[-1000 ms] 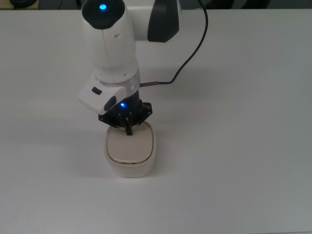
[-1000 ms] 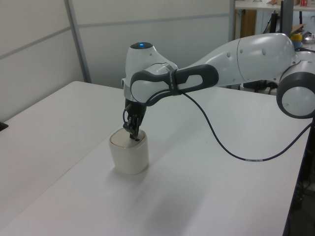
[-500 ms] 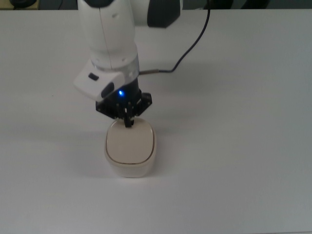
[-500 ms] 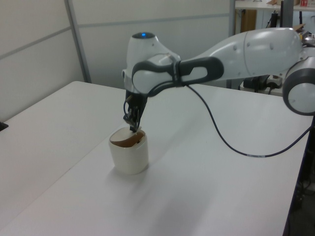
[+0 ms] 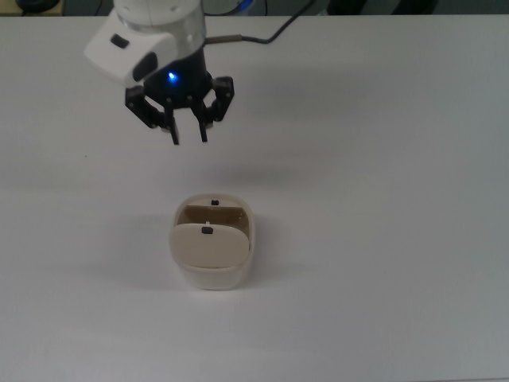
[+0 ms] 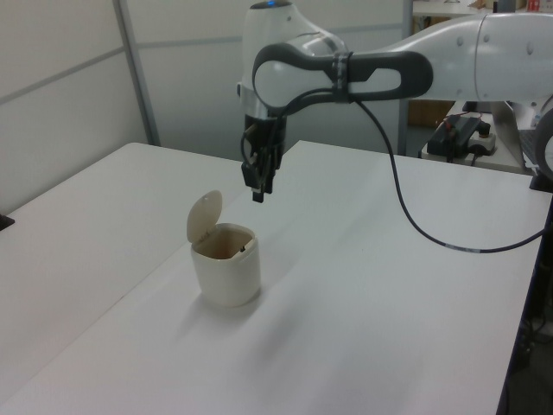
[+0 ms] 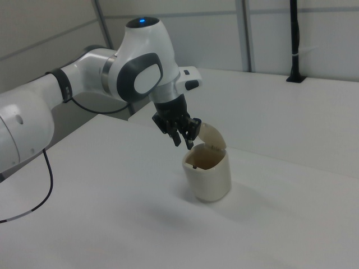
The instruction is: Open the trash can
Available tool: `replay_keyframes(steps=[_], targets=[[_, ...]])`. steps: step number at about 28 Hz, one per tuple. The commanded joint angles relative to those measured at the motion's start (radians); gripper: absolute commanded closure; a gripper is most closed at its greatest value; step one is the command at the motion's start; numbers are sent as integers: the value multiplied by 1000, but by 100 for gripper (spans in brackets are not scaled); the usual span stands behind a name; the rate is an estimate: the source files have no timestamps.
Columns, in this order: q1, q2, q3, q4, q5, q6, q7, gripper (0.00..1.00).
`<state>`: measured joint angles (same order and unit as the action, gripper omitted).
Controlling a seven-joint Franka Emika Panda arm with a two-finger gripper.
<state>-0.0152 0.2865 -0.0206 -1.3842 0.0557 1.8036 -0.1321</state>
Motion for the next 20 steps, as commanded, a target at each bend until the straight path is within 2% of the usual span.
replay_keyframes(steps=[1, 20], targets=[[1, -47, -32, -29, -4, -61, -4, 0], [-2, -64, -45, -27, -8, -95, -15, 0]])
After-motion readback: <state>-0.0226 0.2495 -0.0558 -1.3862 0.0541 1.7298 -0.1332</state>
